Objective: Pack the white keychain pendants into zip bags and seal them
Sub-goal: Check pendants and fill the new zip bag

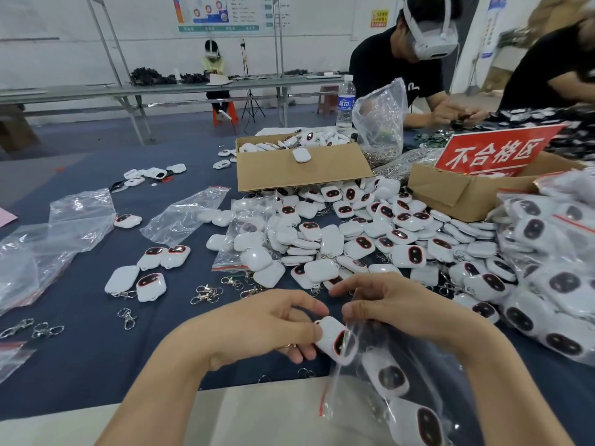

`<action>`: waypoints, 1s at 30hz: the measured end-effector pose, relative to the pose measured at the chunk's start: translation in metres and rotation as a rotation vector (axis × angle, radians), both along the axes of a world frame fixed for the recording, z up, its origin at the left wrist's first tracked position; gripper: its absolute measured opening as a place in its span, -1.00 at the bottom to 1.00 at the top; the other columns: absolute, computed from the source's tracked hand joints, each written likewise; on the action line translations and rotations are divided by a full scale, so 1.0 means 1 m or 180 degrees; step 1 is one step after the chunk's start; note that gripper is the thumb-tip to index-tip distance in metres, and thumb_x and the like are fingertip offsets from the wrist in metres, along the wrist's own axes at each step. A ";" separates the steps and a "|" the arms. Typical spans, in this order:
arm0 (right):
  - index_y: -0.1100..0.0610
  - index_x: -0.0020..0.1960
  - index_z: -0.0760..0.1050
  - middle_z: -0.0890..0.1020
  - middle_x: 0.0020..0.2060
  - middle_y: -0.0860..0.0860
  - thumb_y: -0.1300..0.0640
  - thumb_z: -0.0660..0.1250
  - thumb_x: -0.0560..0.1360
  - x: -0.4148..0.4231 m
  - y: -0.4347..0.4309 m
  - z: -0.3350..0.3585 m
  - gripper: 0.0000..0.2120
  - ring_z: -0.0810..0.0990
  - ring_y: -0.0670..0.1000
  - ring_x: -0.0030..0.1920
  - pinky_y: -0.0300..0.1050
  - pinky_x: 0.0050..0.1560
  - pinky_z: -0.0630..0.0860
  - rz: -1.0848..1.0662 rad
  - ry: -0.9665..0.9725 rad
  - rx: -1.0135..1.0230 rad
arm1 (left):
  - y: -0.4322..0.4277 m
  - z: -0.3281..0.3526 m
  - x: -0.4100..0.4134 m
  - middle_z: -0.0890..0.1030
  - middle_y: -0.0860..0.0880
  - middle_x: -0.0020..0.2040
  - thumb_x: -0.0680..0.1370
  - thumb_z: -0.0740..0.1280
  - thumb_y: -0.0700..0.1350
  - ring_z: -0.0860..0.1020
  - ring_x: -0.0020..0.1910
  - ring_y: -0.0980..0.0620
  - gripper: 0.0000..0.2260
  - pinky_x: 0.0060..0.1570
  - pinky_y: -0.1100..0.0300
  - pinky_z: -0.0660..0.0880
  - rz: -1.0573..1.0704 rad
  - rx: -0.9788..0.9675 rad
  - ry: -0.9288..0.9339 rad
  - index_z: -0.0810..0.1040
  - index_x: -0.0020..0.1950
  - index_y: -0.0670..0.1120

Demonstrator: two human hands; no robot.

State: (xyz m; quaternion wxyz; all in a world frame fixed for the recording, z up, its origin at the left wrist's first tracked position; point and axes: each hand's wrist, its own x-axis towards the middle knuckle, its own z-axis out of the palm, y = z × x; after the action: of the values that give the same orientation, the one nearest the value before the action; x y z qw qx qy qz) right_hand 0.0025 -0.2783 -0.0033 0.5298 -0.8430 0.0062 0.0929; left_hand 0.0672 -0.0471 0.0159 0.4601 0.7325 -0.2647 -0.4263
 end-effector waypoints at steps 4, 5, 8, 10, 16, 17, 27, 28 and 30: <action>-0.23 0.02 0.63 0.68 -0.25 -0.09 0.08 0.45 0.54 0.002 0.002 0.000 -0.81 0.63 -0.13 -0.22 -0.29 -0.15 0.54 -0.0058 -0.0237 0.0265 | -0.010 -0.001 -0.005 0.69 0.05 -0.21 0.61 0.39 -0.20 0.65 -0.15 0.08 -0.82 -0.14 0.27 0.55 0.0182 -0.0164 0.0112 0.53 0.21 -0.15; -0.22 0.01 0.63 0.67 -0.26 -0.10 0.08 0.44 0.55 0.002 0.003 0.000 -0.82 0.62 -0.16 -0.25 -0.33 -0.20 0.51 -0.0105 -0.0287 0.0296 | -0.012 0.000 -0.006 0.69 0.04 -0.22 0.61 0.39 -0.20 0.64 -0.17 0.08 -0.82 -0.16 0.27 0.55 0.0275 -0.0198 0.0153 0.54 0.20 -0.16; -0.19 -0.03 0.64 0.68 -0.30 -0.10 0.07 0.43 0.54 0.005 0.007 0.000 -0.86 0.62 -0.17 -0.31 -0.37 -0.27 0.50 -0.0346 -0.0438 0.0397 | -0.018 0.001 -0.008 0.68 -0.02 -0.18 0.61 0.39 -0.20 0.62 -0.21 0.10 -0.85 -0.17 0.28 0.57 0.0461 -0.0219 0.0164 0.62 0.16 -0.20; -0.18 -0.06 0.64 0.68 -0.30 -0.09 0.06 0.44 0.53 0.008 0.008 -0.001 -0.88 0.63 -0.16 -0.31 -0.35 -0.27 0.52 -0.0470 -0.0526 0.0421 | -0.022 0.003 -0.011 0.68 -0.06 -0.12 0.65 0.33 -0.19 0.61 -0.21 0.10 -0.85 -0.17 0.26 0.58 0.0388 -0.0129 0.0051 0.66 0.14 -0.19; -0.15 -0.11 0.65 0.70 -0.25 -0.04 0.01 0.49 0.44 0.013 0.011 -0.006 -0.94 0.66 -0.09 -0.24 -0.28 -0.16 0.56 -0.0624 -0.0651 0.0537 | -0.023 0.013 -0.019 0.72 -0.02 0.01 0.68 0.23 0.00 0.57 -0.41 0.13 -0.69 -0.39 0.32 0.45 -0.0090 0.0283 -0.0536 0.65 0.10 -0.19; -0.14 -0.12 0.65 0.70 -0.27 -0.05 0.07 0.48 0.48 0.014 0.011 -0.007 -0.90 0.65 -0.11 -0.26 -0.31 -0.18 0.55 -0.0622 -0.0684 0.0516 | -0.023 0.013 -0.020 0.73 0.02 -0.01 0.68 0.23 0.05 0.53 -0.48 0.15 -0.67 -0.40 0.32 0.43 -0.0117 0.0310 -0.0547 0.66 0.09 -0.16; -0.06 -0.06 0.65 0.69 -0.27 -0.06 0.12 0.43 0.55 0.013 0.025 -0.003 -0.92 0.61 -0.17 -0.27 -0.36 -0.21 0.52 -0.0376 -0.0452 0.0444 | -0.013 0.006 -0.010 0.72 -0.09 0.10 0.70 0.22 0.07 0.51 -0.47 0.11 -0.63 -0.45 0.32 0.47 -0.0347 -0.0217 0.0397 0.65 0.15 -0.19; -0.07 -0.03 0.65 0.69 -0.25 -0.05 0.10 0.43 0.56 0.013 0.027 -0.003 -0.93 0.60 -0.19 -0.27 -0.36 -0.21 0.51 -0.0342 -0.0416 0.0312 | -0.009 0.005 -0.006 0.72 -0.07 0.11 0.70 0.21 0.08 0.51 -0.47 0.11 -0.65 -0.46 0.32 0.47 -0.0281 -0.0230 0.0373 0.68 0.09 -0.14; -0.06 0.02 0.64 0.71 -0.20 -0.02 0.07 0.41 0.57 0.013 0.030 -0.002 -0.94 0.60 -0.17 -0.27 -0.35 -0.21 0.52 -0.0307 -0.0371 0.0198 | -0.006 0.004 0.001 0.74 -0.07 0.05 0.70 0.19 0.06 0.52 -0.45 0.09 -0.63 -0.44 0.29 0.49 0.0140 -0.0308 0.0171 0.71 -0.06 -0.07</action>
State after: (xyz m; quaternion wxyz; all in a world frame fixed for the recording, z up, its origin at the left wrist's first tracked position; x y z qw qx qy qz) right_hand 0.0155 -0.2486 -0.0055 0.5590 -0.8289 0.0130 0.0183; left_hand 0.0686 -0.0528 0.0196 0.5112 0.7033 -0.2564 -0.4222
